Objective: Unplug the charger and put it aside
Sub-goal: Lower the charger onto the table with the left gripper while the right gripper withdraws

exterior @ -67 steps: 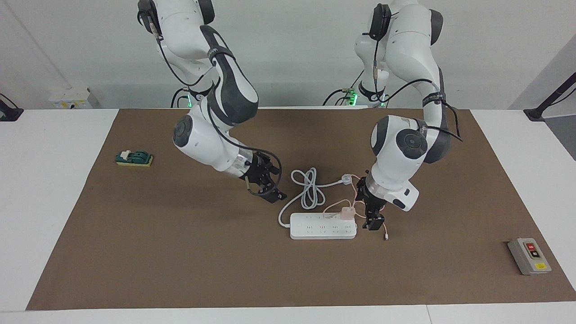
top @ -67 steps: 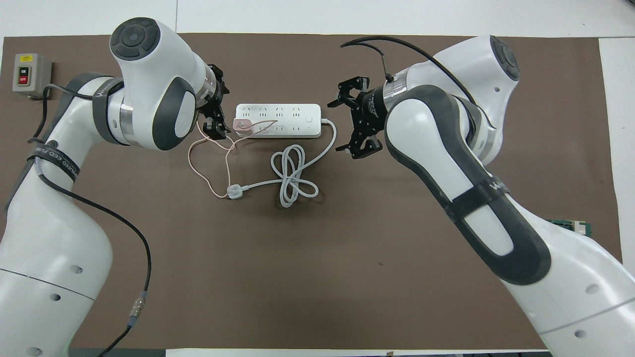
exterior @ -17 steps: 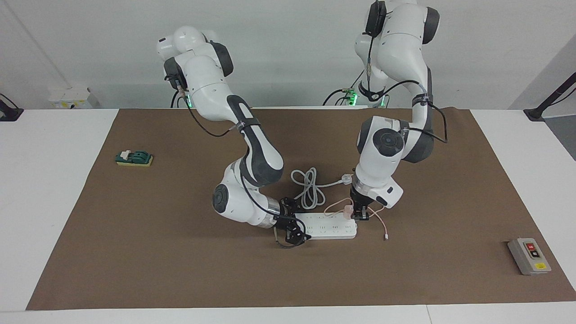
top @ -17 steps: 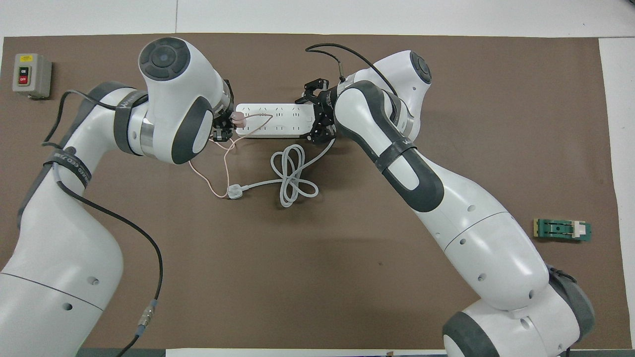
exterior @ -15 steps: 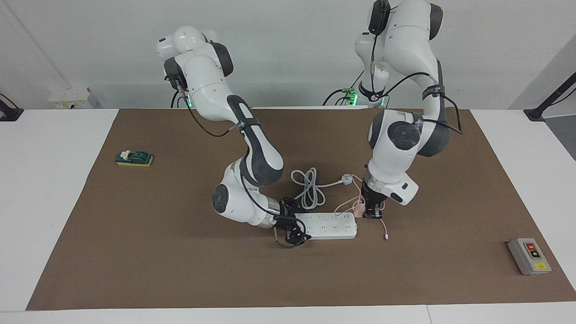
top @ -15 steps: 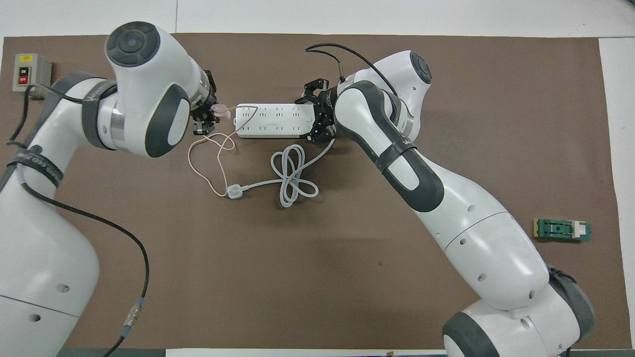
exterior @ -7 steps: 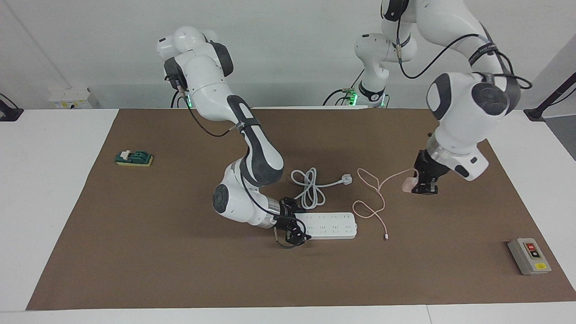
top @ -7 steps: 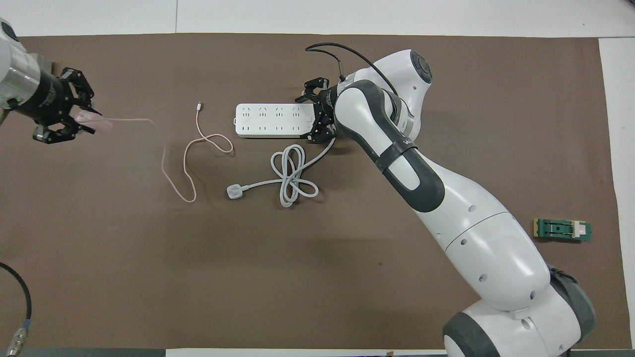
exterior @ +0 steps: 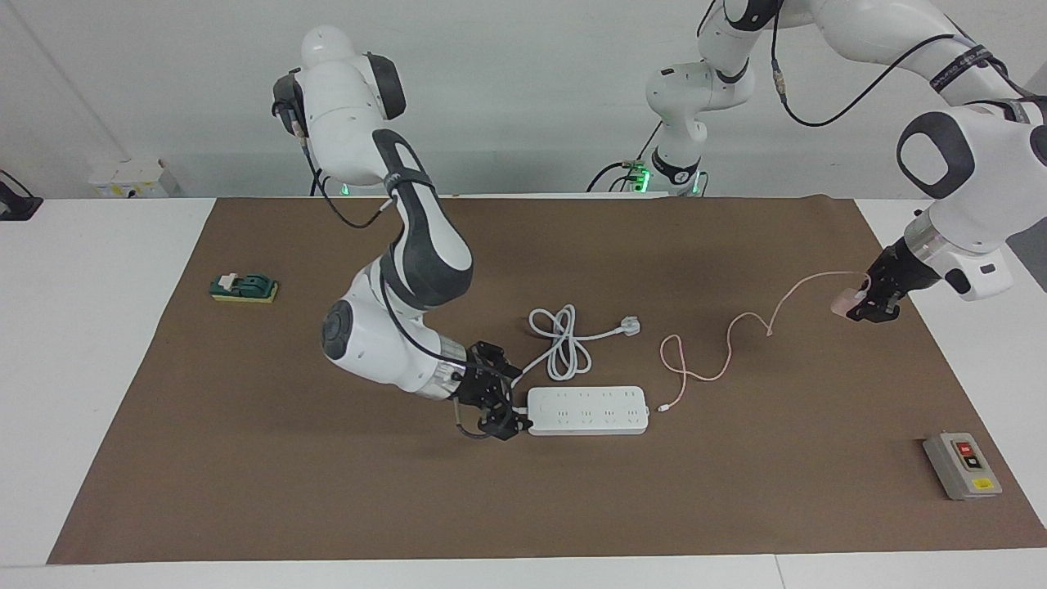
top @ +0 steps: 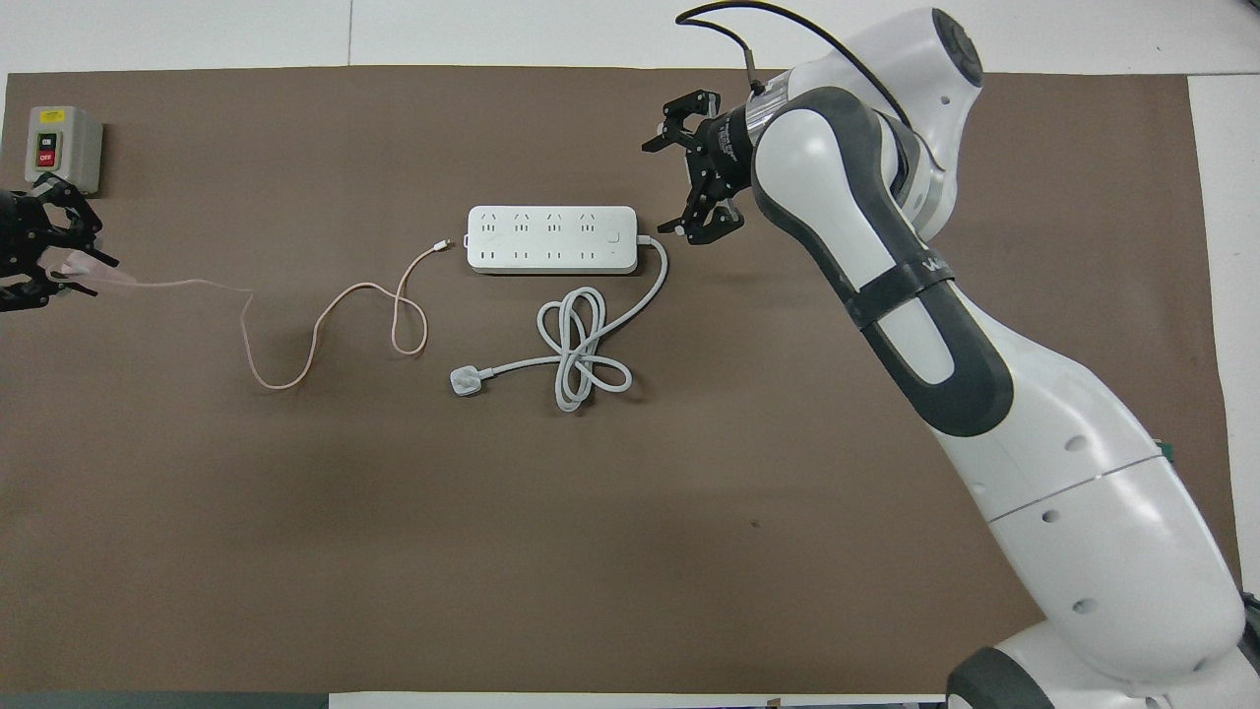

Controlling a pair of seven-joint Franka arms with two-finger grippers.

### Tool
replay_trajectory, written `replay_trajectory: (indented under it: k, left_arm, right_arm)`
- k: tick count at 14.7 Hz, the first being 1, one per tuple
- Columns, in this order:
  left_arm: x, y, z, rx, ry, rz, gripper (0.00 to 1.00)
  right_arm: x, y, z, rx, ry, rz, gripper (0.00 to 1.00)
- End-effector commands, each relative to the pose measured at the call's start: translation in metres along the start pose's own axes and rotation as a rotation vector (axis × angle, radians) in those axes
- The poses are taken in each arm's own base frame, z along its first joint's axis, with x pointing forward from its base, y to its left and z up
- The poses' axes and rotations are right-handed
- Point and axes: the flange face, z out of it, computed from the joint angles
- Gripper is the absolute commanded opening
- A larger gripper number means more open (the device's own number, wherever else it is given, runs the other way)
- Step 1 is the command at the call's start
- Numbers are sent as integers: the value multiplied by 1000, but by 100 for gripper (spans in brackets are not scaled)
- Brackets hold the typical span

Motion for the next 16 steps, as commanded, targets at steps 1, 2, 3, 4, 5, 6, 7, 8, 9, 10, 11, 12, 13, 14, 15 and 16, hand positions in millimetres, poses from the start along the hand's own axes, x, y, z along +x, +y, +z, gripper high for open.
replay_trajectory:
  k: [1, 2, 3, 4, 5, 6, 7, 8, 9, 10, 11, 12, 13, 14, 15, 16]
  left_arm:
    - [-14, -4, -4, -28, 13, 34, 100]
    - [-16, -2, -5, -27, 14, 47, 100]
    - [-18, 0, -5, -24, 17, 79, 100]
    - [-18, 2, -13, -23, 28, 205, 100]
    - [-17, 4, -21, -36, 48, 280, 100]
    - [-17, 4, -27, -34, 55, 337, 100]
    - [-19, 4, -39, -37, 62, 393, 100]
    - [-23, 1, -42, -28, 44, 433, 100]
    - [-30, -1, -50, -24, 43, 482, 100]
    - [-34, -2, -54, -26, 43, 512, 100]
    - [-40, -4, -59, -17, 38, 526, 100]
    - [-46, -5, -62, -6, 27, 548, 100]
    - [-52, -11, -69, 1, 18, 587, 100]
    - [-58, -16, -75, 10, 3, 630, 100]
    - [-65, -23, -84, 16, -7, 681, 100]
    - [-70, -30, -92, 21, -20, 733, 100]
  right_arm:
    - [-19, 22, -75, -30, 118, -107, 100]
    - [-21, 30, -100, -48, 138, -166, 100]
    - [-23, 40, -125, -67, 150, -229, 100]
    - [-22, 62, -179, -101, 170, -357, 100]
    - [-22, 72, -198, -135, 191, -430, 100]
    - [-23, 80, -211, -172, 217, -510, 100]
    - [-26, 88, -221, -213, 243, -597, 100]
    - [-29, 96, -231, -258, 267, -690, 100]
    - [-30, 103, -240, -310, 293, -791, 100]
    - [-33, 109, -250, -360, 324, -911, 100]
    - [-30, 116, -257, -408, 340, -998, 100]
    - [-29, 126, -265, -451, 346, -1098, 100]
    - [-21, 138, -277, -484, 341, -1178, 100]
    - [-14, 150, -283, -514, 339, -1238, 100]
    - [-9, 162, -292, -549, 343, -1292, 100]
    - [-8, 174, -297, -579, 353, -1321, 100]
